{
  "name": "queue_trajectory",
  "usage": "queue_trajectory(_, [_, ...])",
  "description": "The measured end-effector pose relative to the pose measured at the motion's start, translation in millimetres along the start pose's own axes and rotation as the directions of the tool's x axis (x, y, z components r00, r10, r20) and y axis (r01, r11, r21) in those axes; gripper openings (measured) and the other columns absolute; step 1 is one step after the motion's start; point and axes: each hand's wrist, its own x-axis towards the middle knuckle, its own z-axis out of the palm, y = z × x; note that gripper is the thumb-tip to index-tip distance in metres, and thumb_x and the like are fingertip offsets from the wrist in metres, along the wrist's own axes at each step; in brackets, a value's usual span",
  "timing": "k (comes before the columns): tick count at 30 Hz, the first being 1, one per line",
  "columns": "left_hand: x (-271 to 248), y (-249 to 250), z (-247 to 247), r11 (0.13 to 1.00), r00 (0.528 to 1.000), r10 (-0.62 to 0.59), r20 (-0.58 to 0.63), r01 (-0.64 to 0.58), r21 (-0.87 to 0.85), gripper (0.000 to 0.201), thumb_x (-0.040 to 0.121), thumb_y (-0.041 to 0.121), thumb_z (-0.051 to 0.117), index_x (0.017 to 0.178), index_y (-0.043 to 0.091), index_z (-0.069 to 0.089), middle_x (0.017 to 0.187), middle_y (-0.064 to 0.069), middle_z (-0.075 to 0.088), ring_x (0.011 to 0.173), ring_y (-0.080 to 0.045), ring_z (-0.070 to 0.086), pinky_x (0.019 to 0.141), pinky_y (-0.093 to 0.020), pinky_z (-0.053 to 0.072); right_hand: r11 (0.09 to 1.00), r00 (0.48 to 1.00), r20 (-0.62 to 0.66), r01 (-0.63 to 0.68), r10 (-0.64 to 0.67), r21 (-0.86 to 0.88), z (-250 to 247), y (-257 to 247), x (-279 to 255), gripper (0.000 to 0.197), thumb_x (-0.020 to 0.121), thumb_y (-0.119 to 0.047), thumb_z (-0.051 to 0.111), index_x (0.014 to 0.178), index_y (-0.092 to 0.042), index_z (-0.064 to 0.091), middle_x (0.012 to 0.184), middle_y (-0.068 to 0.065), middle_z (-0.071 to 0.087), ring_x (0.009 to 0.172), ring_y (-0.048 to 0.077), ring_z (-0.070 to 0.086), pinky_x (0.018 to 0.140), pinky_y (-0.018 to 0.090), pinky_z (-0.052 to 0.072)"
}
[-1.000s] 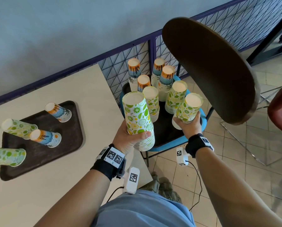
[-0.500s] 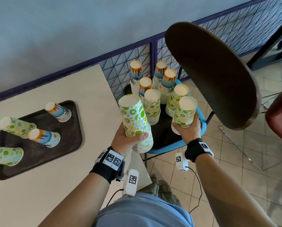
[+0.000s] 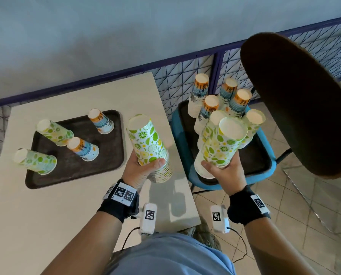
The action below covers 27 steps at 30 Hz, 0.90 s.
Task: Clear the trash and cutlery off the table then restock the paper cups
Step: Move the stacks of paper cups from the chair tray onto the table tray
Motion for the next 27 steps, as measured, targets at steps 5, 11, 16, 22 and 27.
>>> queue_trajectory(5, [-17,7,-75,0.999,0.987,0.024,-0.159,-0.03,-0.037,0.064,0.066,0.009,0.091,0.123,0.022,0.064,0.108,0.001,0.079,0.102,-0.021,0.075,0.078,-0.044,0.063,1.0,0.986,0.164,0.023,-0.023,0.002,85,-31,4,0.077,0.059,-0.05,0.091,0.125,-0.029,0.056,0.122,-0.001,0.07,0.114,0.01,0.067,0.098,0.041,0.056])
queue_trajectory(11, [-45,36,-178,0.993,0.956,0.106,-0.272,-0.114,-0.012,0.059,0.075,0.0,0.081,0.128,0.017,0.062,0.114,-0.003,0.077,0.108,-0.026,0.072,0.087,-0.05,0.061,0.996,0.946,0.314,0.088,-0.076,-0.027,206,-65,14,0.086,0.059,-0.047,0.092,0.132,-0.027,0.052,0.126,0.002,0.065,0.116,0.018,0.065,0.099,0.046,0.055])
queue_trajectory(16, [-52,76,-261,0.976,0.908,0.211,-0.362,-0.215,0.03,0.083,0.06,0.03,0.098,0.133,0.013,0.061,0.124,-0.01,0.073,0.116,-0.032,0.069,0.089,-0.049,0.06,0.997,0.915,0.397,0.073,-0.08,0.032,310,-101,25,0.086,0.06,-0.045,0.093,0.132,-0.026,0.05,0.126,-0.002,0.067,0.115,0.016,0.067,0.097,0.047,0.056])
queue_trajectory(22, [-38,120,-368,0.926,0.793,0.371,-0.484,-0.273,0.262,0.084,0.065,0.043,0.096,0.134,0.013,0.059,0.13,-0.013,0.069,0.122,-0.036,0.066,0.102,-0.063,0.051,0.988,0.892,0.436,0.061,-0.117,0.14,422,-154,48,0.075,0.07,-0.029,0.092,0.132,-0.021,0.049,0.123,-0.004,0.069,0.113,0.01,0.068,0.098,0.043,0.057])
queue_trajectory(27, [-15,141,-419,0.887,0.728,0.45,-0.517,-0.295,0.356,0.082,0.066,0.036,0.092,0.134,0.009,0.056,0.127,-0.008,0.071,0.117,-0.023,0.07,0.1,-0.049,0.057,0.987,0.913,0.385,0.089,-0.133,0.131,504,-175,70,0.078,0.071,-0.032,0.092,0.133,-0.017,0.047,0.122,-0.003,0.067,0.11,0.007,0.067,0.095,0.031,0.057])
